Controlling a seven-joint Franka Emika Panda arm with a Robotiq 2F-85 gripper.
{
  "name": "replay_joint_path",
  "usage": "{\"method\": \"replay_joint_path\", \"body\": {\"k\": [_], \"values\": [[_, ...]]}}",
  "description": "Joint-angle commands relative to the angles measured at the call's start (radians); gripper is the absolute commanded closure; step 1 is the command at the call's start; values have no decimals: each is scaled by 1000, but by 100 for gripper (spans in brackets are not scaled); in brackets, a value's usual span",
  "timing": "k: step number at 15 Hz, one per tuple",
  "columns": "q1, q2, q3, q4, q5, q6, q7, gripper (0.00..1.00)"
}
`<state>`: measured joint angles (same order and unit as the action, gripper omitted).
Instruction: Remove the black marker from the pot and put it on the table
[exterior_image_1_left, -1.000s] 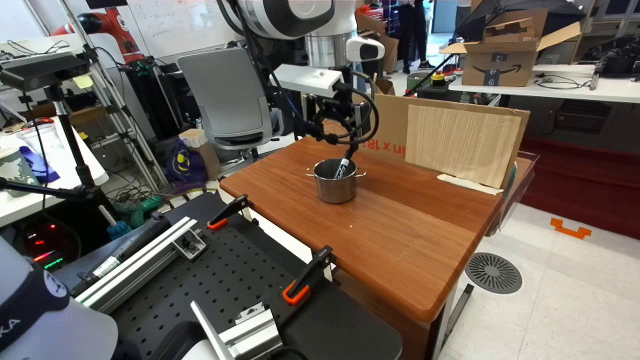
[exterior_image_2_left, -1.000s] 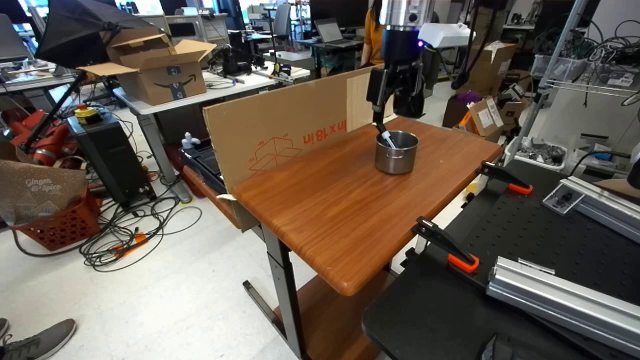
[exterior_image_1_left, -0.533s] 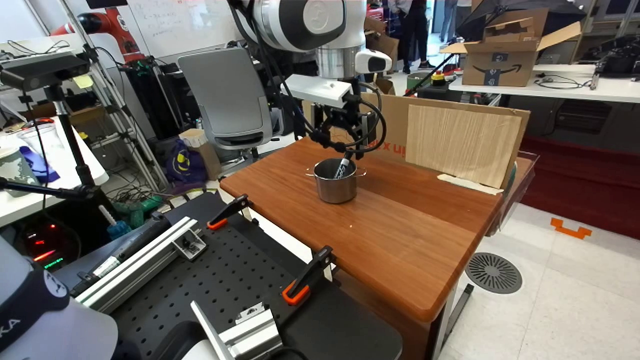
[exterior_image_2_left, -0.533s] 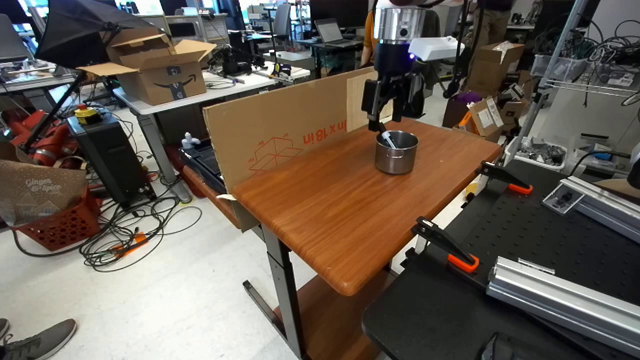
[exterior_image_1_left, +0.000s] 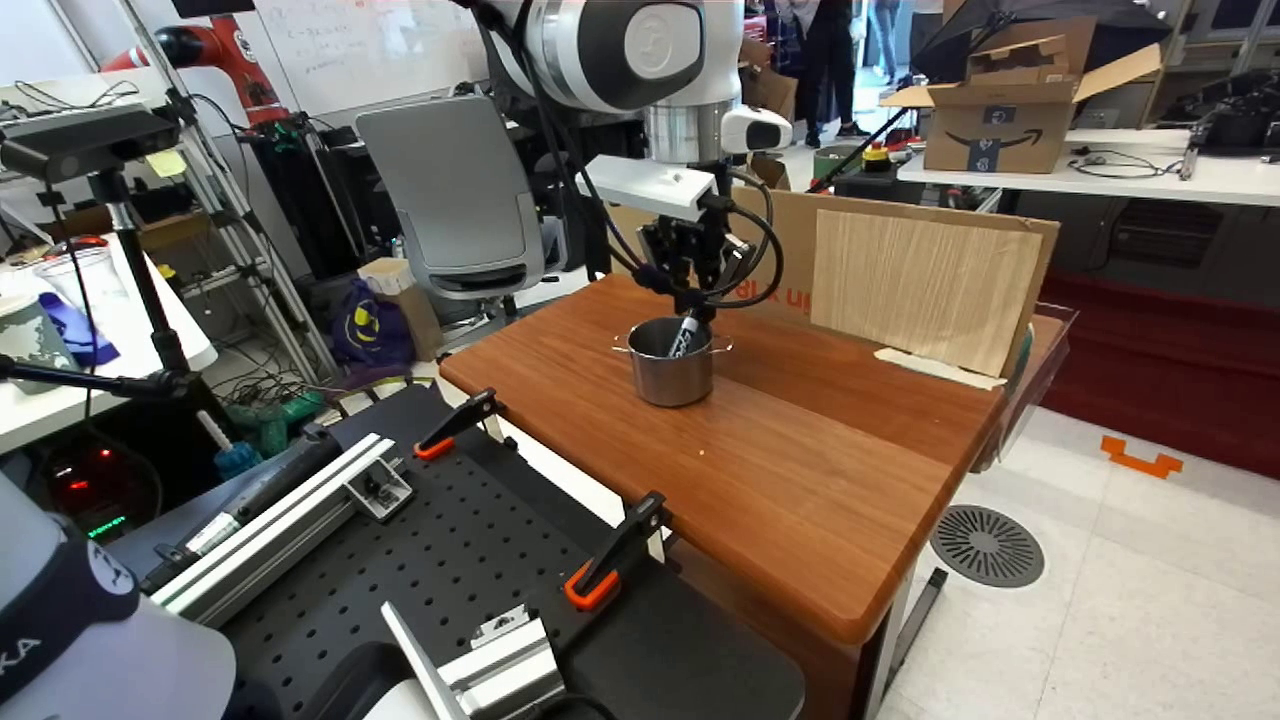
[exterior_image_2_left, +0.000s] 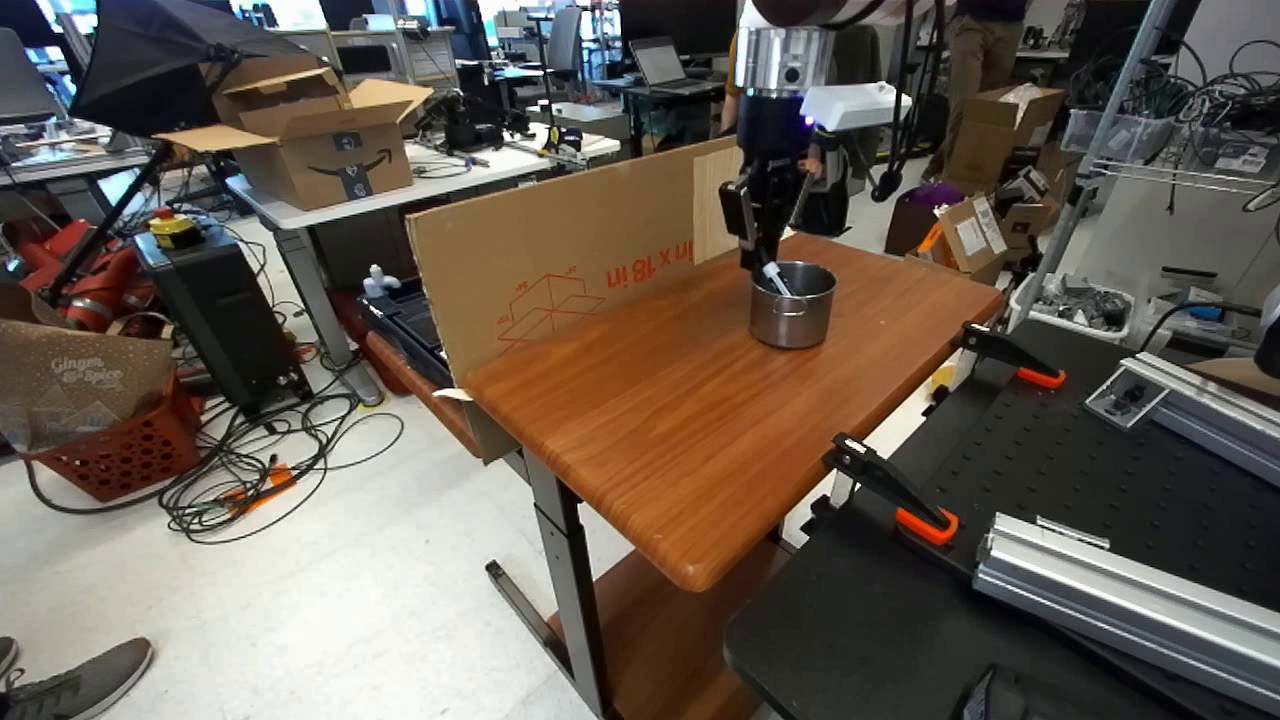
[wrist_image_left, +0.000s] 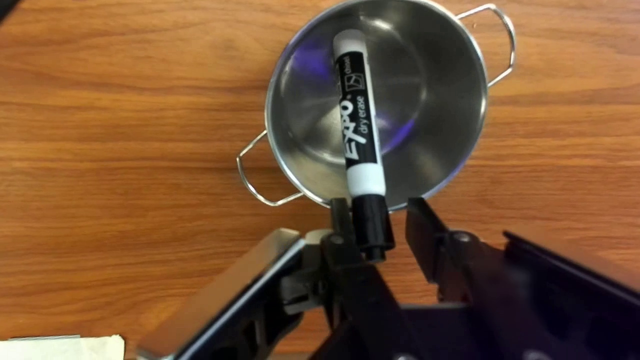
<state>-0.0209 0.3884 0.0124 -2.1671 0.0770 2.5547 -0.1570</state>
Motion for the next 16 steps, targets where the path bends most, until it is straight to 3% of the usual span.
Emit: {"method": "replay_joint_path", "body": {"k": [1, 2, 10, 16], "values": [[-2, 19, 3, 22, -20, 3, 18, 95], [-3, 17, 5, 22, -19, 1, 16, 99], [0, -33, 2, -15, -31, -17, 16, 95], [-8, -171, 1, -93, -28, -44, -1, 95]]}}
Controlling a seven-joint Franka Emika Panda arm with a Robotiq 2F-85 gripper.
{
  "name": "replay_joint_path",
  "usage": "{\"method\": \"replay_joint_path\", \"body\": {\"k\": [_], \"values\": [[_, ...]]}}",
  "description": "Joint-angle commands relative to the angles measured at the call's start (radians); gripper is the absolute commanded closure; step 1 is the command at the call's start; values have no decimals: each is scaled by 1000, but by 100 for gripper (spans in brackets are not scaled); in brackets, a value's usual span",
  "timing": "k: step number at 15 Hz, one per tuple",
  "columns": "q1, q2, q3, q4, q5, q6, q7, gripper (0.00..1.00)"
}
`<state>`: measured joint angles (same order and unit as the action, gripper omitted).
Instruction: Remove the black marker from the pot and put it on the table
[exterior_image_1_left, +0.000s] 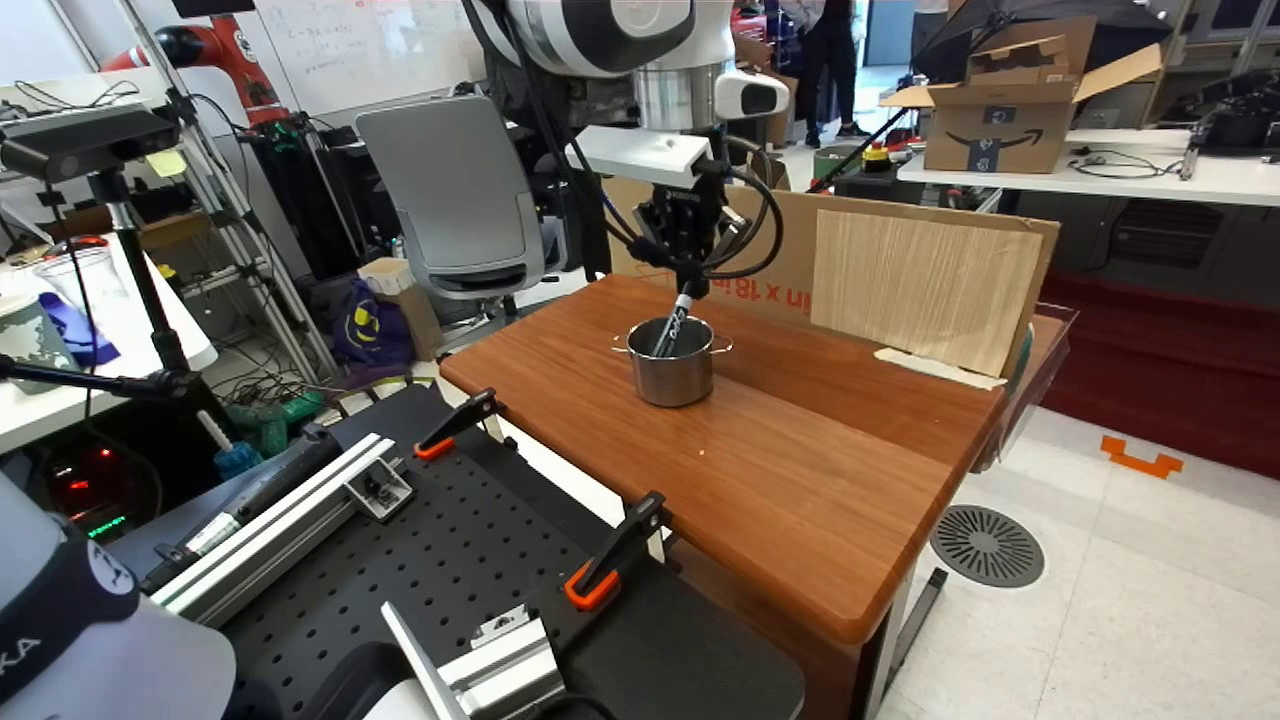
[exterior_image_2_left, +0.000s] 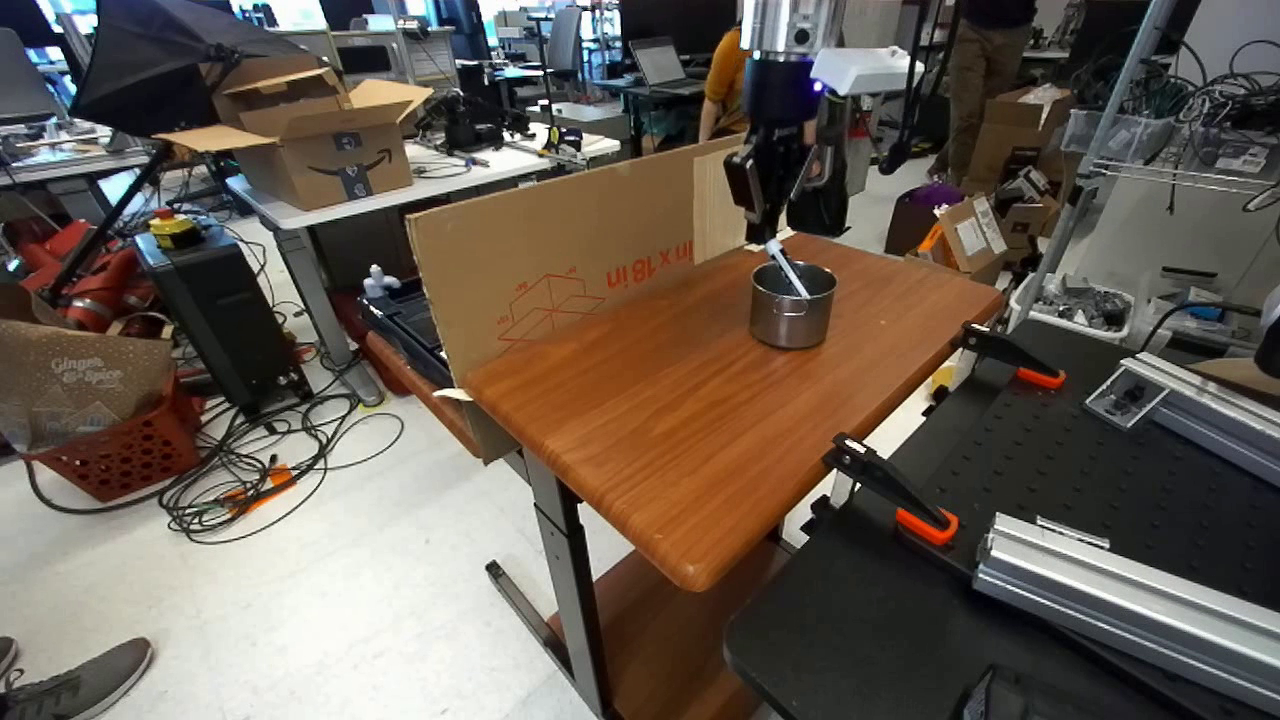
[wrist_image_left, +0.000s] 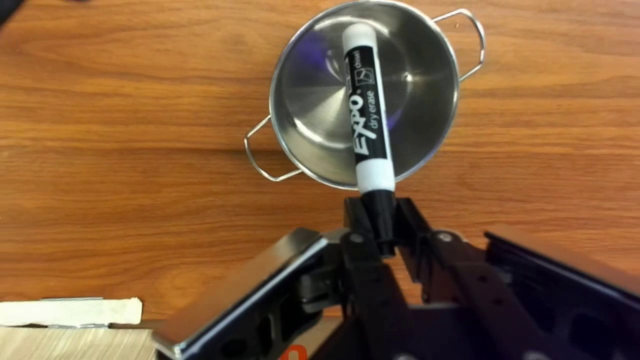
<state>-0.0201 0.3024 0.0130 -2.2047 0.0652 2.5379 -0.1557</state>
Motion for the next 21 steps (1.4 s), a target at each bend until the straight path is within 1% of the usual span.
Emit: {"method": "replay_joint_path", "body": {"k": [1, 6, 9, 11, 17, 21], "values": [[-13, -116, -2, -72, -11, -34, -8, 95], [-46, -221, -31, -101, 14, -91, -48, 95], [-69, -234, -58, -80, 23, -122, -77, 95], [-84, -232, -75, -70, 29, -116, -89, 95], [-109, -155, -96, -31, 33, -70, -97, 95], [-114, -35, -87, 30, 26, -39, -83, 95]]}}
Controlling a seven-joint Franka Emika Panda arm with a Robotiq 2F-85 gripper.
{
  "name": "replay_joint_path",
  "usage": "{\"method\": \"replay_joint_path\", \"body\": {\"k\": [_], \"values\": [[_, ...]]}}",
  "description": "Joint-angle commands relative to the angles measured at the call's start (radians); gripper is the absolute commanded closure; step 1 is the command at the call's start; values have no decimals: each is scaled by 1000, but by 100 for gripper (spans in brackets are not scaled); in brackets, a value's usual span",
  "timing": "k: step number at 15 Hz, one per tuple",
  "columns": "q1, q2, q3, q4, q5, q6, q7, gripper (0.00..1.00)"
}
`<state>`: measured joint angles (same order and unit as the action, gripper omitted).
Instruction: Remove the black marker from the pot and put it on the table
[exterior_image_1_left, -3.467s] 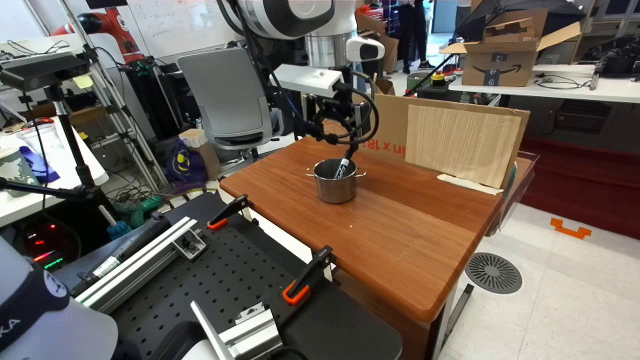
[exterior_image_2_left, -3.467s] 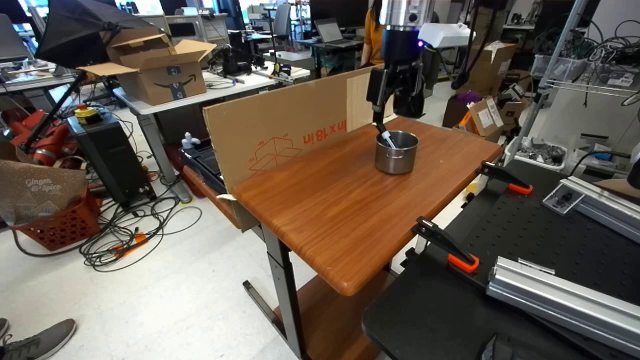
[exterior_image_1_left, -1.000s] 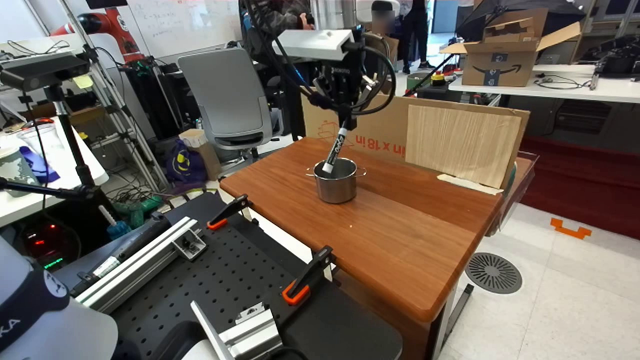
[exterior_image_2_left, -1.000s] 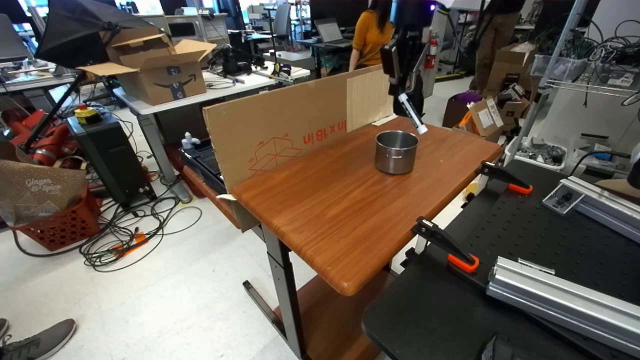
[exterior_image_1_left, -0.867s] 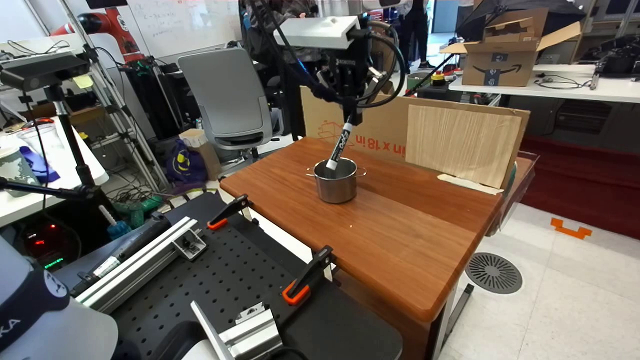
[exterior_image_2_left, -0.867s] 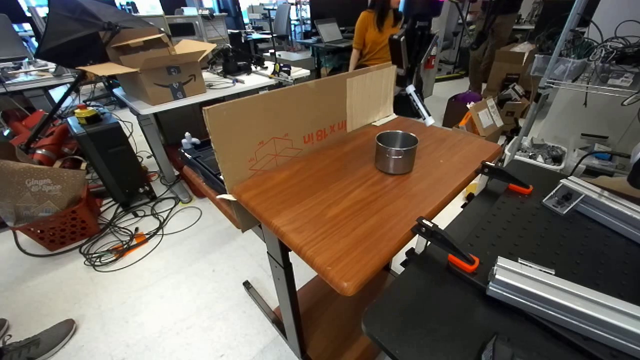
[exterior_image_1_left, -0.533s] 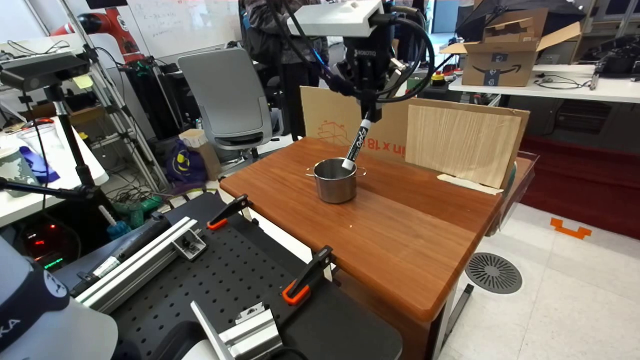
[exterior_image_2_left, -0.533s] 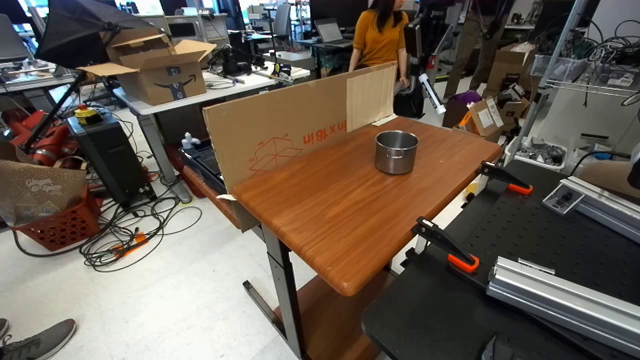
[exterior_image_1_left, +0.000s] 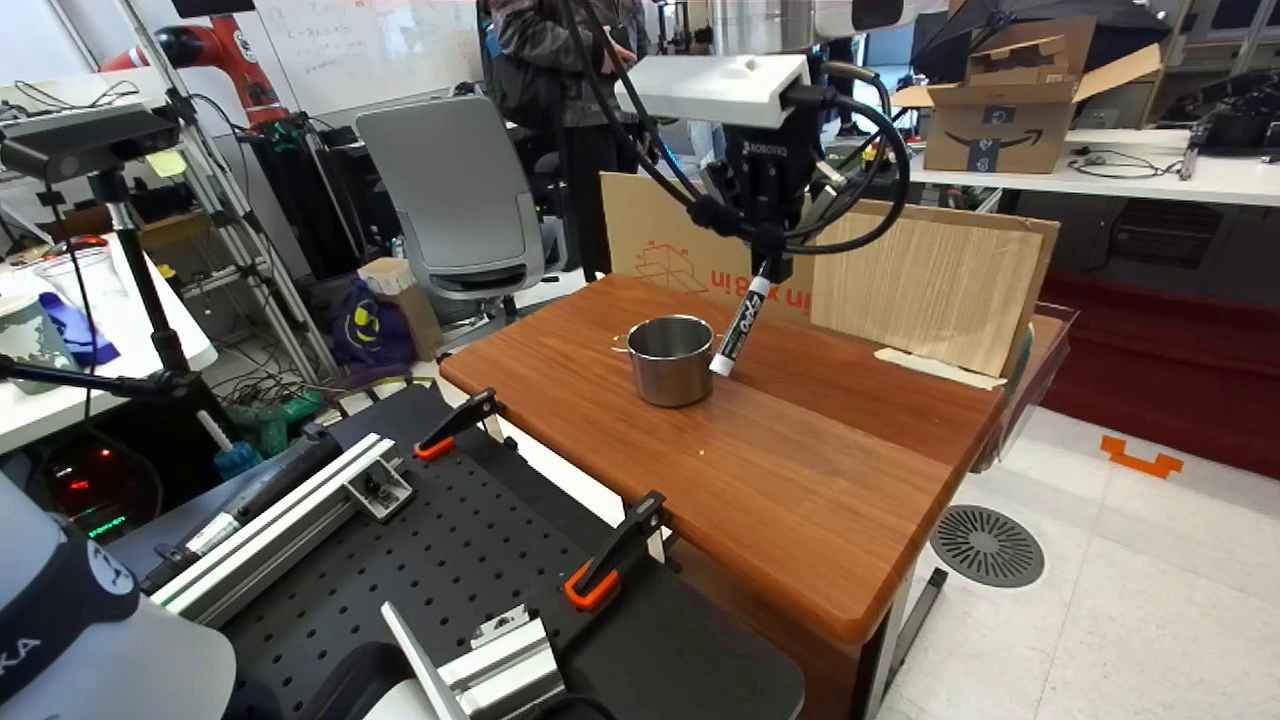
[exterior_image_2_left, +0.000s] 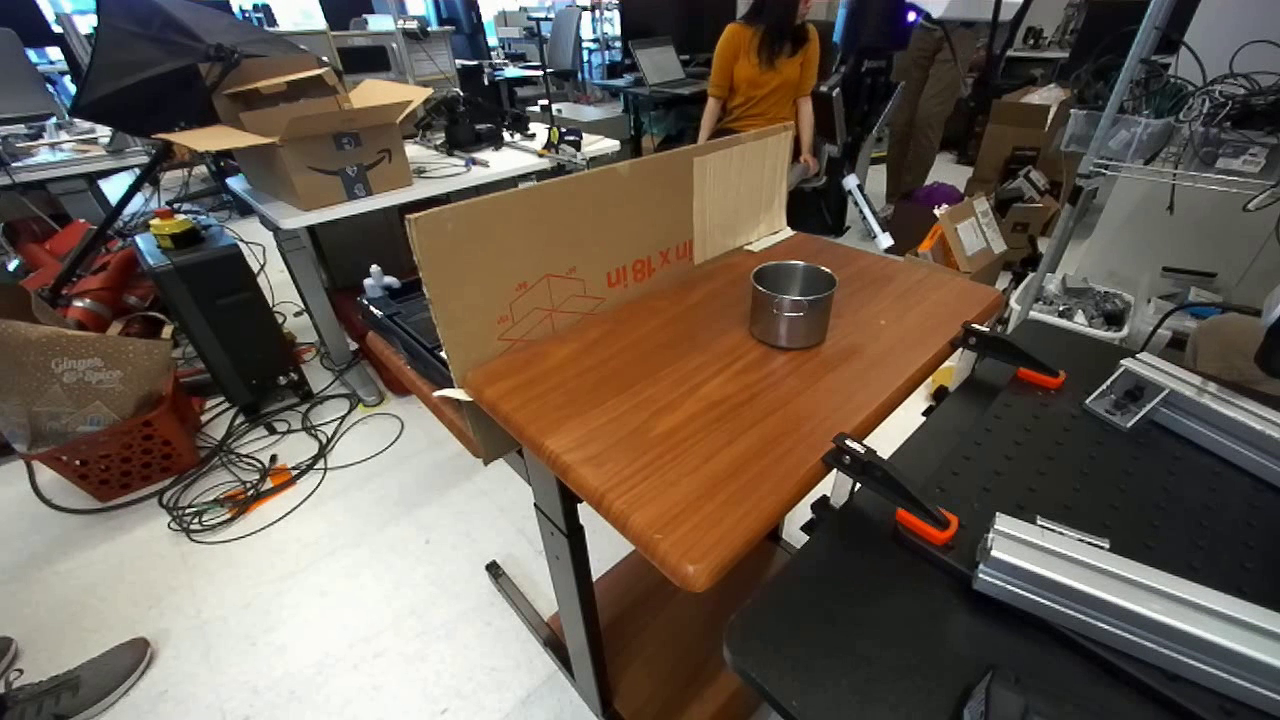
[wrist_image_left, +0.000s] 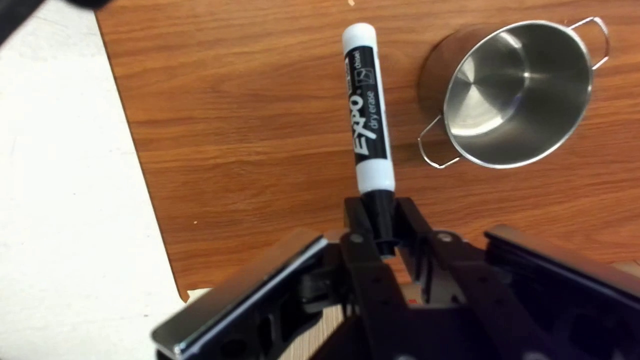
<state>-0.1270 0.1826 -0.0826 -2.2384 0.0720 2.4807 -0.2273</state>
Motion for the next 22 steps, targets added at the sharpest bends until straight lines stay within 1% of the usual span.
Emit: {"method": "replay_joint_path", "body": {"k": [1, 5, 11, 17, 22], "values": [[-7, 117, 11, 82, 11, 29, -3, 95], [-11, 250, 18, 191, -3, 28, 14, 95], [15, 409, 4, 326, -52, 34, 77, 95], [39, 509, -10, 412, -116, 22, 138, 95], [43, 546, -10, 450, -144, 7, 162, 95]]}}
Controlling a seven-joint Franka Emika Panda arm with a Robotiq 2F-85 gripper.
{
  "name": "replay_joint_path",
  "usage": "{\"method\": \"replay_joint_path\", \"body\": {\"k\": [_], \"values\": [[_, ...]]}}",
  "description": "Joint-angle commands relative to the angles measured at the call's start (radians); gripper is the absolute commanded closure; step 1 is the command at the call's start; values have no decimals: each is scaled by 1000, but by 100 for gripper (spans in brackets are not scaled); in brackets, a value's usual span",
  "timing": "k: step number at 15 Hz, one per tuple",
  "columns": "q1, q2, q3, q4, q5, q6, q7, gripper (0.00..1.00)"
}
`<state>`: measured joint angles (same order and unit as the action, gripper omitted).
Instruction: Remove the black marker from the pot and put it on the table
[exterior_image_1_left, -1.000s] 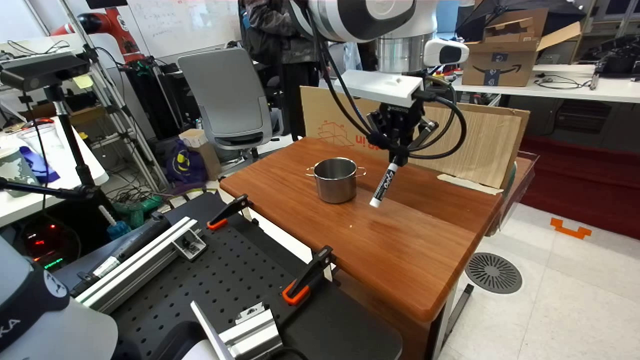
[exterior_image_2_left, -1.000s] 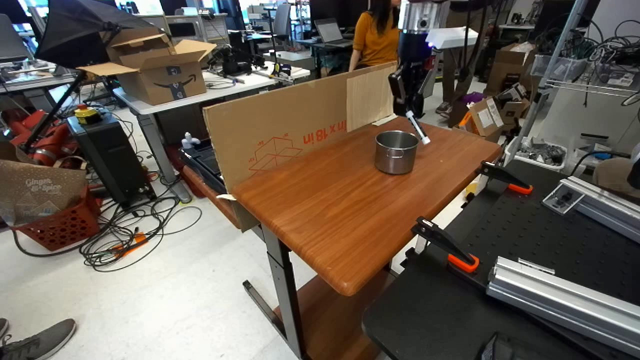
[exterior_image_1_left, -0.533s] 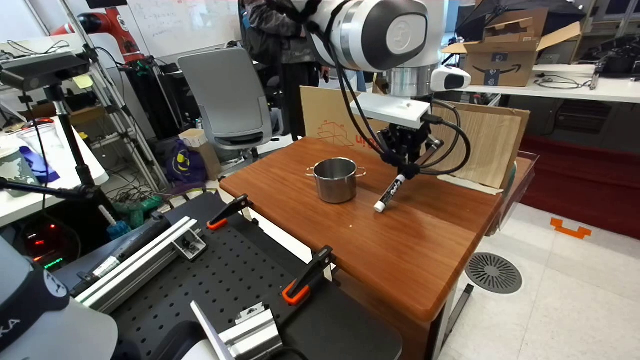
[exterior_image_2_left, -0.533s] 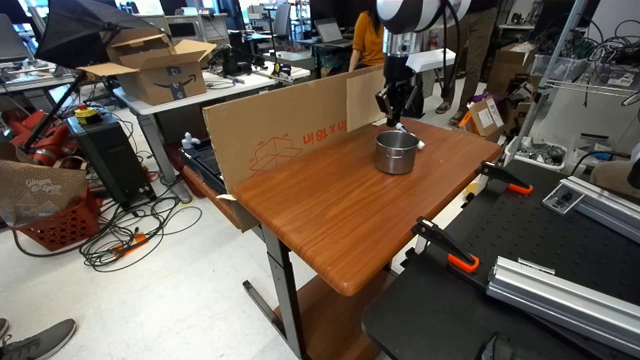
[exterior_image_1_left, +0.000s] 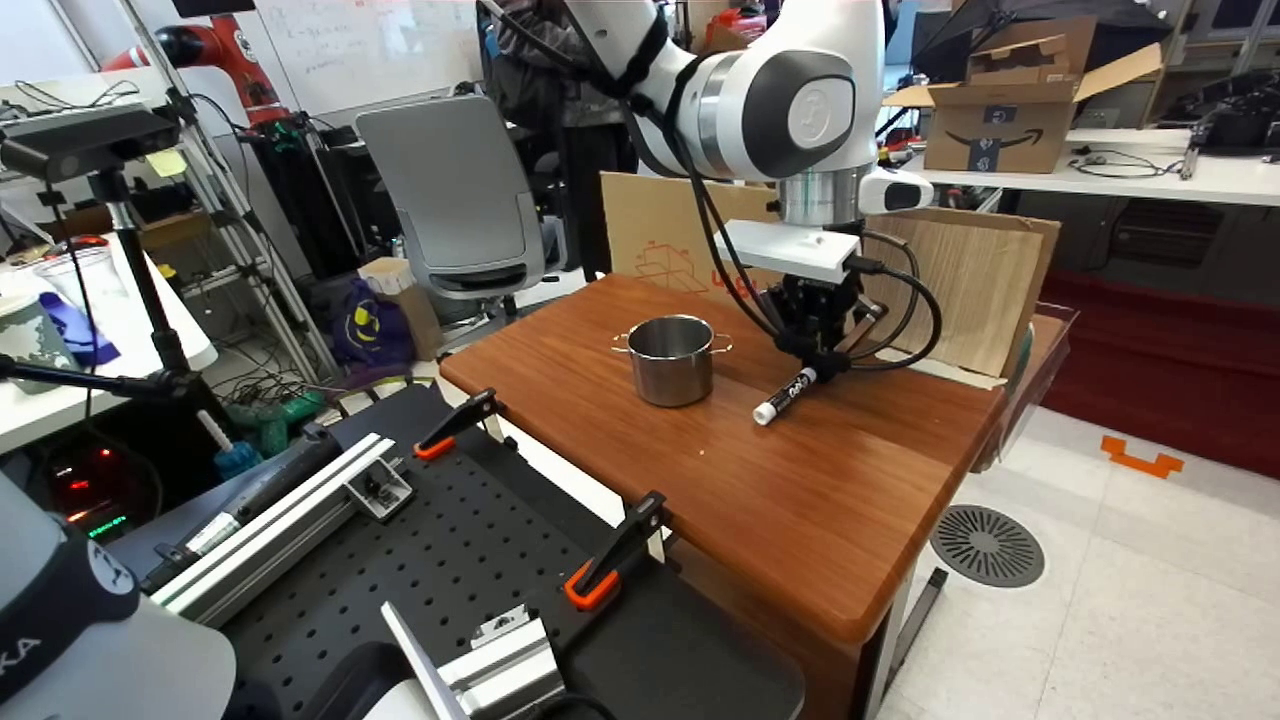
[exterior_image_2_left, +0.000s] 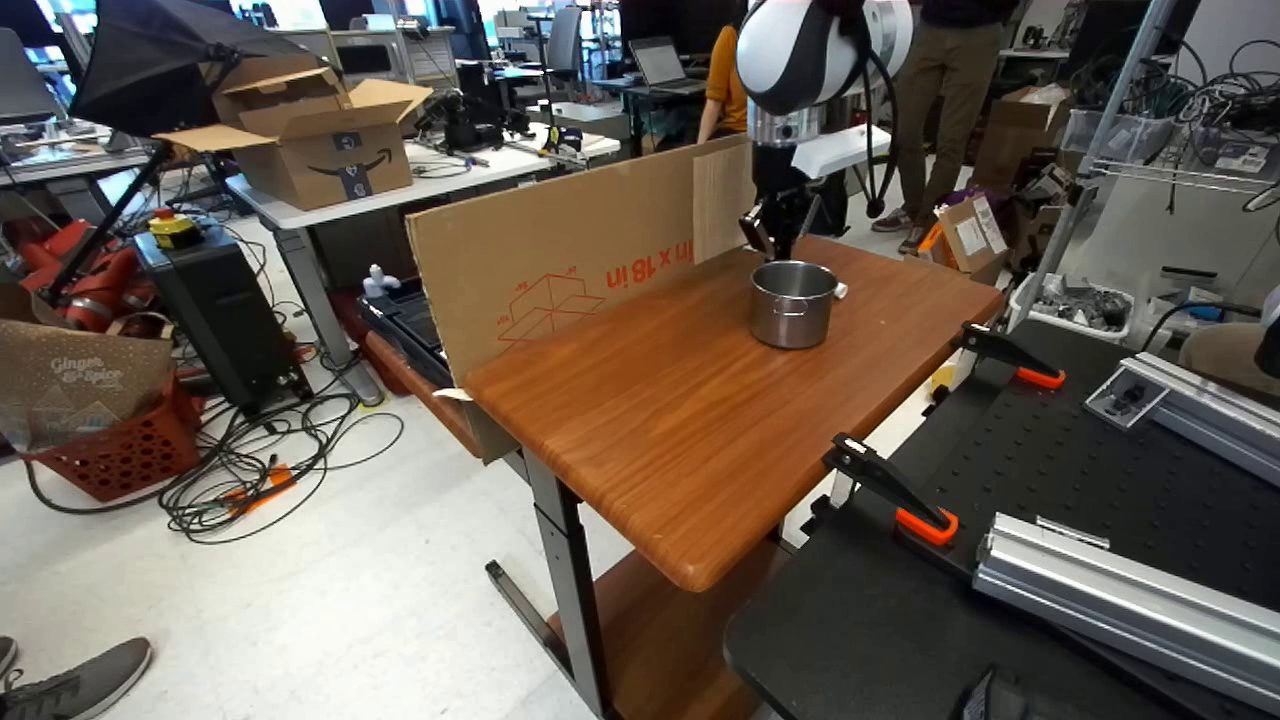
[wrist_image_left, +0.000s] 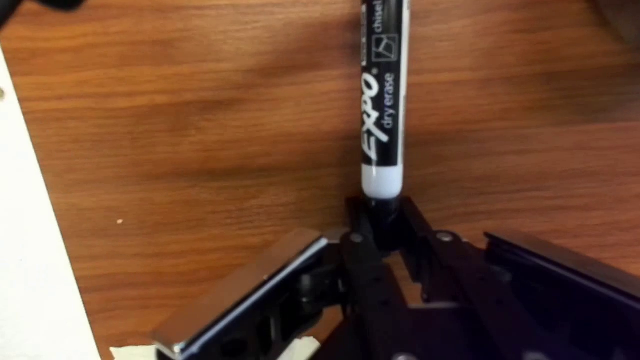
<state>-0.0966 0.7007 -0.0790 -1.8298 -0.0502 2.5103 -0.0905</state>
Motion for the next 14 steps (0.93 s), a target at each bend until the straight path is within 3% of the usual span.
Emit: {"method": "replay_joint_path", "body": {"k": [1, 2, 9, 14], "values": [[11, 26, -12, 44, -21, -32, 27, 56], [11, 28, -12, 47, -22, -32, 28, 54], [7, 29, -9, 52, -19, -45, 20, 3], [5, 28, -7, 56, -17, -53, 19, 0]]}}
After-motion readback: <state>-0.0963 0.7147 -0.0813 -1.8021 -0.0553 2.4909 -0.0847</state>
